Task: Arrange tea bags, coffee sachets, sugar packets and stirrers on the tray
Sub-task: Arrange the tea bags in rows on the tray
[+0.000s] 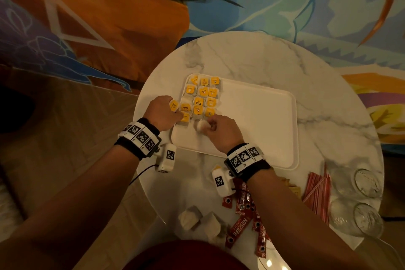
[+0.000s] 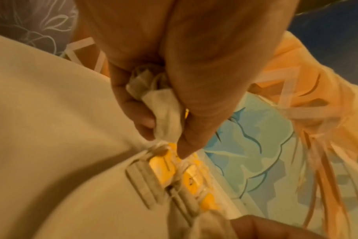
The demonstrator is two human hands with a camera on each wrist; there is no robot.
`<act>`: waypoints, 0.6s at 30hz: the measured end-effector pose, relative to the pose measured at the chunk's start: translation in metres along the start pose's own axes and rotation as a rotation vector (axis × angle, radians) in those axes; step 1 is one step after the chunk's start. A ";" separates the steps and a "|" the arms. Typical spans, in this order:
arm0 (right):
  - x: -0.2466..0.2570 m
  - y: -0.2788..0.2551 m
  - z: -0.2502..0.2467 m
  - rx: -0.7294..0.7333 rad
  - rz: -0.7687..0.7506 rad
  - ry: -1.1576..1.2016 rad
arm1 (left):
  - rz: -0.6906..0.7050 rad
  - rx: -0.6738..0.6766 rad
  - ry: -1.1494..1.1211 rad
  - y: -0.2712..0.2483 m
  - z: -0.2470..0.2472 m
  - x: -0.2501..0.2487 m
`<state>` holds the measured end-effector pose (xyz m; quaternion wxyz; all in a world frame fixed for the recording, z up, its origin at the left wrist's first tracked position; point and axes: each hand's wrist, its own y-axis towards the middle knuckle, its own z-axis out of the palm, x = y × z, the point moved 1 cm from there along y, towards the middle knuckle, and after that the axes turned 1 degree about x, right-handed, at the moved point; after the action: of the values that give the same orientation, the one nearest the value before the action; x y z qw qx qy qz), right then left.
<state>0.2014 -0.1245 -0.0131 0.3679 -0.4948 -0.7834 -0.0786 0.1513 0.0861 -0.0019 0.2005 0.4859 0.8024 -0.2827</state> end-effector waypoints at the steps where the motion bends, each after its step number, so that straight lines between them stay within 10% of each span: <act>1: 0.001 0.000 0.000 -0.010 0.000 0.021 | 0.043 0.006 -0.011 -0.002 -0.001 -0.003; 7: 0.012 -0.002 -0.011 -0.032 0.009 0.286 | 0.300 0.191 -0.225 -0.026 0.003 -0.021; 14: 0.028 -0.014 -0.031 0.143 0.126 0.719 | 0.231 0.088 -0.507 -0.037 0.009 -0.027; 18: 0.023 -0.016 -0.028 0.198 -0.050 0.620 | 0.132 0.106 -0.617 -0.040 0.009 -0.030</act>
<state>0.1964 -0.1294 0.0262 0.6333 -0.3898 -0.6497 -0.1578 0.1292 0.0453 0.0192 0.4267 0.4380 0.6547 -0.4444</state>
